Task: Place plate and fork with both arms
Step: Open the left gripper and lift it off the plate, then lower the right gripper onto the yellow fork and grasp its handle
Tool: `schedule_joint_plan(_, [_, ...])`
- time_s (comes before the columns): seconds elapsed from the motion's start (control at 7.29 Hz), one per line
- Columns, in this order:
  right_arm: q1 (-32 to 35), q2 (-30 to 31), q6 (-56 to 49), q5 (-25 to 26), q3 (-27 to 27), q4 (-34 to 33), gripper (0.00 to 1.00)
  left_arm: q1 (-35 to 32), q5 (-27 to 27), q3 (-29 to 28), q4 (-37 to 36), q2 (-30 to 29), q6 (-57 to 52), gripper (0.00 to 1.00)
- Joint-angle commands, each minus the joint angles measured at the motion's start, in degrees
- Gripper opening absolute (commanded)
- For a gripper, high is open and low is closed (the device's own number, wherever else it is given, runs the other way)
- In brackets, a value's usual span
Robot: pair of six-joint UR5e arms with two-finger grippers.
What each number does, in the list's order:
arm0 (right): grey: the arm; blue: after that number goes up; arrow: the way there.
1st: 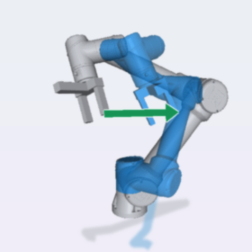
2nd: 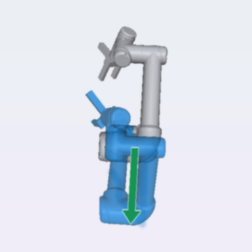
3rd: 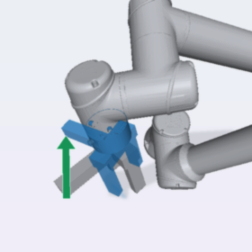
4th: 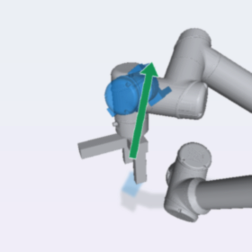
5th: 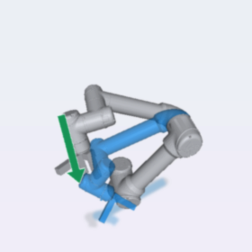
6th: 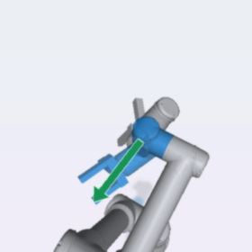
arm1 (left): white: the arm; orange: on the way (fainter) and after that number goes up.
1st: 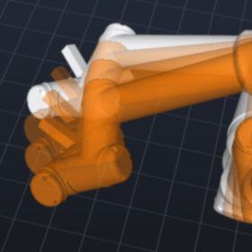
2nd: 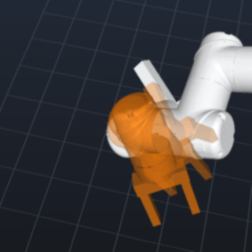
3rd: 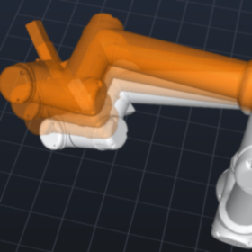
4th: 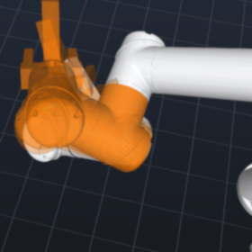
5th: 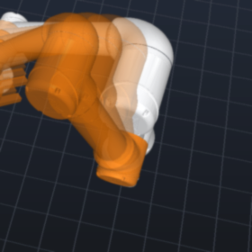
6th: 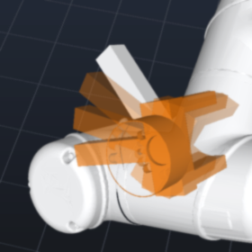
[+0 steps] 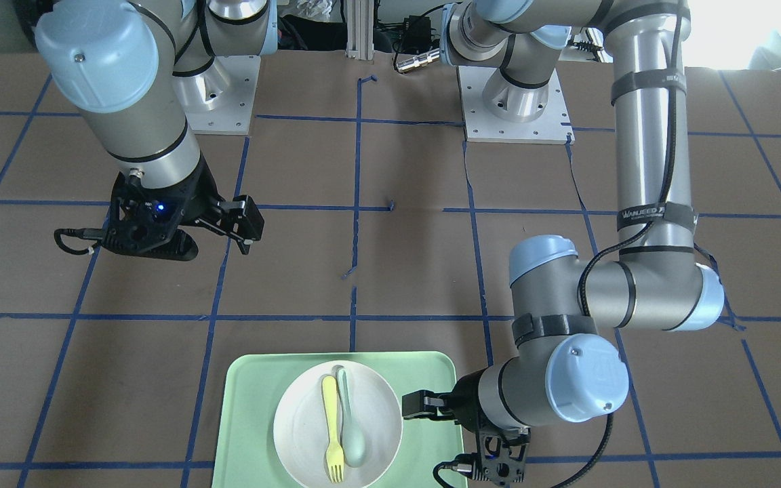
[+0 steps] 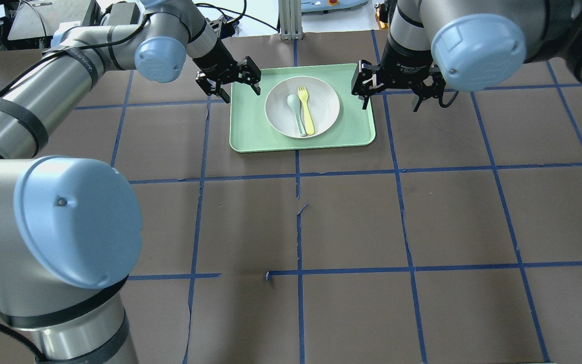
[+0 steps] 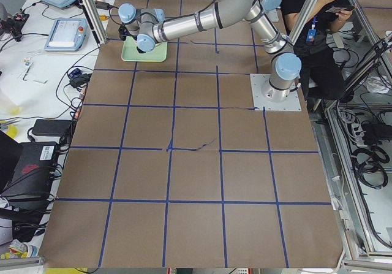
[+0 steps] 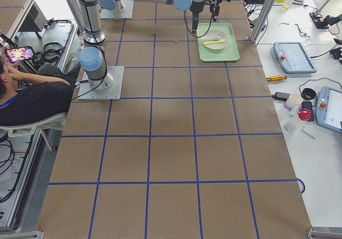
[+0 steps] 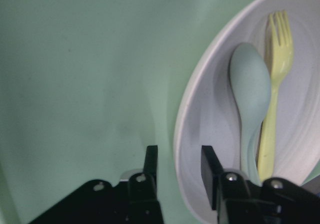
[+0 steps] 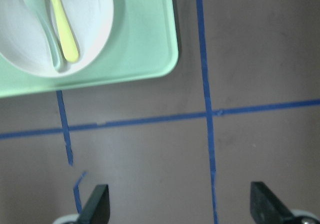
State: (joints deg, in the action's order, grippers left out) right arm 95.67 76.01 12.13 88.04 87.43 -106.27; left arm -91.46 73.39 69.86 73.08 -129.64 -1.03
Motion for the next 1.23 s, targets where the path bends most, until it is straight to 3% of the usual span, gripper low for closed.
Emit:
schedule_joint_plan(0.0, [0.8,-6.6,-1.0,-2.2,-2.3,-12.2,1.00,3.1,8.7,4.3,10.5,9.3,-4.8,1.00])
schedule_joint_plan(0.14, [1.9,-11.2,-1.0,-2.2,-5.1,-14.2,0.81,4.8,9.8,5.4,10.9,11.5,-6.7,1.00])
schedule_joint_plan(0.27, [3.0,-16.5,-1.0,-2.1,-8.1,-16.1,0.79,6.7,10.0,6.4,12.0,13.0,-7.0,1.00])
schedule_joint_plan(0.55, [4.6,-21.5,-0.7,-2.1,-11.0,-16.9,0.54,8.6,9.9,9.7,11.8,14.5,-8.5,1.00])
schedule_joint_plan(0.82, [5.2,-26.1,-1.4,-2.2,-11.1,-20.4,0.58,8.6,9.9,11.1,11.1,15.2,-8.6,1.00])
schedule_joint_plan(1.1, [6.5,-29.5,-1.3,-2.3,-13.8,-21.1,0.54,8.7,9.9,11.0,10.9,15.2,-8.6,1.00])
